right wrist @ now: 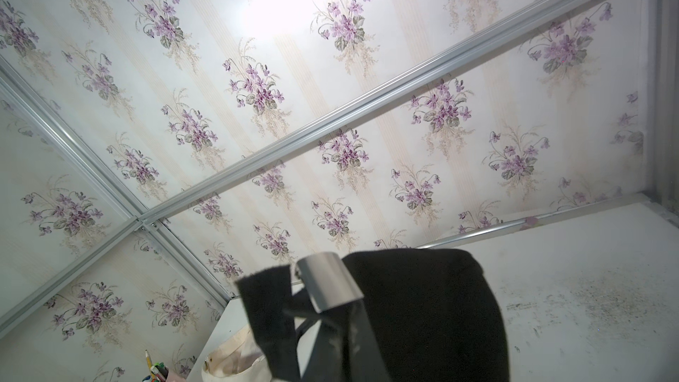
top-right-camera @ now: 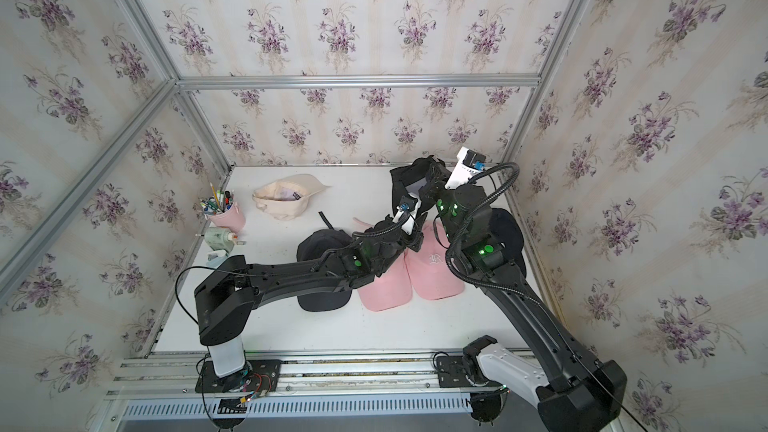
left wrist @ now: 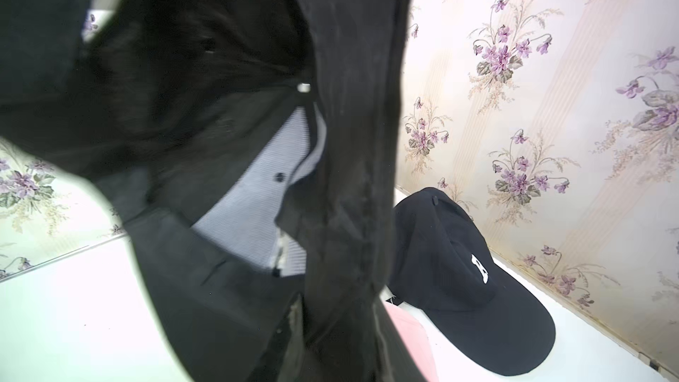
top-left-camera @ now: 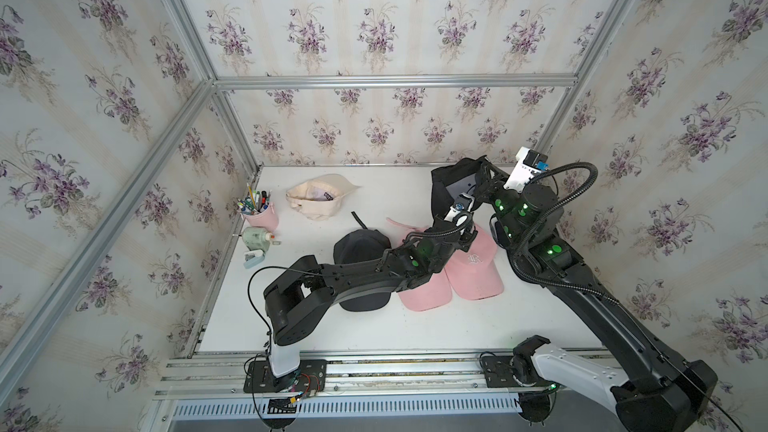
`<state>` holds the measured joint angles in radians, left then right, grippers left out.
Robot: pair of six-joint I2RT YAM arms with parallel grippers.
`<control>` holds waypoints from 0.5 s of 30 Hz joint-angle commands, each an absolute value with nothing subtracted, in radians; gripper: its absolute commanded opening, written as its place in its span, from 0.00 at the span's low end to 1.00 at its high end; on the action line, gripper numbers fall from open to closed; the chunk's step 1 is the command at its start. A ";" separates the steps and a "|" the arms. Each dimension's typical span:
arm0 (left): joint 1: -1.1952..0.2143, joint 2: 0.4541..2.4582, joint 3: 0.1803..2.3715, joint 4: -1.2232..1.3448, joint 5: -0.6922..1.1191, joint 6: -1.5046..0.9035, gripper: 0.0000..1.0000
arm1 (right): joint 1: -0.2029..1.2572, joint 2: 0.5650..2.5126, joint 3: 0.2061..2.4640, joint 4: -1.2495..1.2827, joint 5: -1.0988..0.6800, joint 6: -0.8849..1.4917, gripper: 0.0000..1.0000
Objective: Open the adjustable buckle of the baseball cap
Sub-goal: Place the baseball cap at the center of the board.
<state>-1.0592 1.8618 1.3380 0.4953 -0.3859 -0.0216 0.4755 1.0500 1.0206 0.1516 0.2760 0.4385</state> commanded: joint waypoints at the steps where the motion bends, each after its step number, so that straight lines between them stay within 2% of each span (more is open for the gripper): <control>1: -1.060 1.847 1.333 0.533 -0.372 0.017 0.22 | 0.476 1.057 1.023 0.183 0.266 0.450 0.00; 12: -1.059 1.803 1.302 0.520 -0.366 0.072 0.00 | 0.476 1.051 0.996 0.193 0.264 0.441 0.00; 15: -1.056 1.788 1.295 0.497 -0.341 0.086 0.00 | 0.476 1.046 0.993 0.188 0.268 0.432 0.04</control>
<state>-1.0588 1.8042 1.2972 0.4812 -0.3630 0.0582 0.4755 1.0542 0.9955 0.1585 0.2684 0.4408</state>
